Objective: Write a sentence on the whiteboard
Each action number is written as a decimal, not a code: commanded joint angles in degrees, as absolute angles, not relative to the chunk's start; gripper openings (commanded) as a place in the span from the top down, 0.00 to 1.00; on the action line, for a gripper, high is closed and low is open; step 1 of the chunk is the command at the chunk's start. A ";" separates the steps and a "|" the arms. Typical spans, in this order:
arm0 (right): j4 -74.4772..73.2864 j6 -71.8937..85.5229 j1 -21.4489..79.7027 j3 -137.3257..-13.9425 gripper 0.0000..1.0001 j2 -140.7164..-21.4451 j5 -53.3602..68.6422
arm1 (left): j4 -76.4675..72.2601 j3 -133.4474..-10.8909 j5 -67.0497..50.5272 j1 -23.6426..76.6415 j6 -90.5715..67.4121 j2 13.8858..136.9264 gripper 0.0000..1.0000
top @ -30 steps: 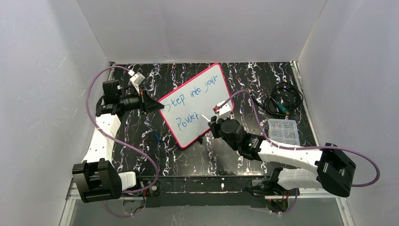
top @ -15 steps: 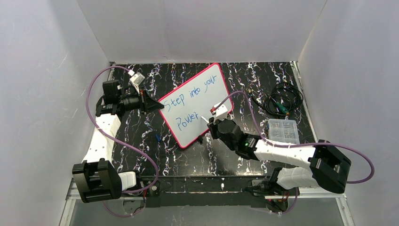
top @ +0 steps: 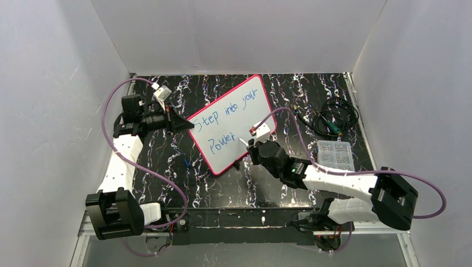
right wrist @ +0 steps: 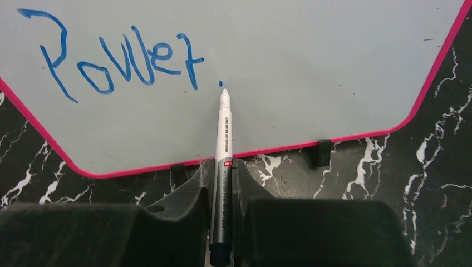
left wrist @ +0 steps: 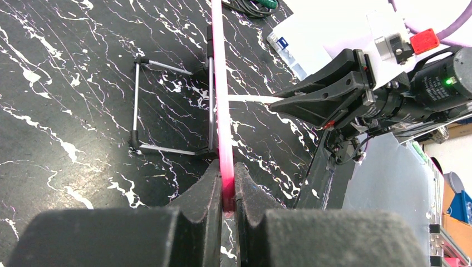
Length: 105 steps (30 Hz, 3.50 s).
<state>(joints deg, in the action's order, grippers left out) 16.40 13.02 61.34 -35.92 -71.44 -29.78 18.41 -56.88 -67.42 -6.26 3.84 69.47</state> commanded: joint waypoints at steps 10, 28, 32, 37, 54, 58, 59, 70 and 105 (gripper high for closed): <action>-4.97 10.72 61.17 -41.50 0.99 -50.63 -30.67 | 19.25 -55.98 -69.48 -5.05 3.70 64.92 0.96; -1.69 10.46 61.16 -39.92 0.99 -47.37 -29.71 | 19.28 -51.64 -59.78 -5.07 2.81 57.80 0.38; -2.26 10.28 61.17 -40.06 0.99 -46.59 -29.79 | 19.53 -51.17 -56.14 -5.05 3.19 56.28 0.12; -2.80 10.27 61.17 -40.29 0.99 -46.03 -29.64 | 19.59 -50.63 -52.10 -5.01 3.46 54.48 0.11; -24.16 15.88 61.17 -49.42 0.99 -48.87 -20.59 | 30.54 -57.71 -24.37 -4.75 -8.69 44.33 0.10; -24.12 17.19 61.17 -48.98 0.99 -47.09 -23.99 | 39.29 -54.49 -15.29 -4.75 -15.90 40.60 0.12; -23.91 17.31 61.17 -48.85 0.99 -46.46 -24.60 | 41.10 -53.68 -12.41 -4.75 -17.40 39.37 0.12; -18.40 14.88 61.17 -43.68 0.99 -38.72 -27.58 | 43.42 -40.04 -11.37 -4.70 -33.57 39.12 0.24; -14.24 13.62 61.17 -37.62 0.99 -30.04 -29.09 | 31.49 -44.71 3.33 7.82 -33.31 84.80 0.71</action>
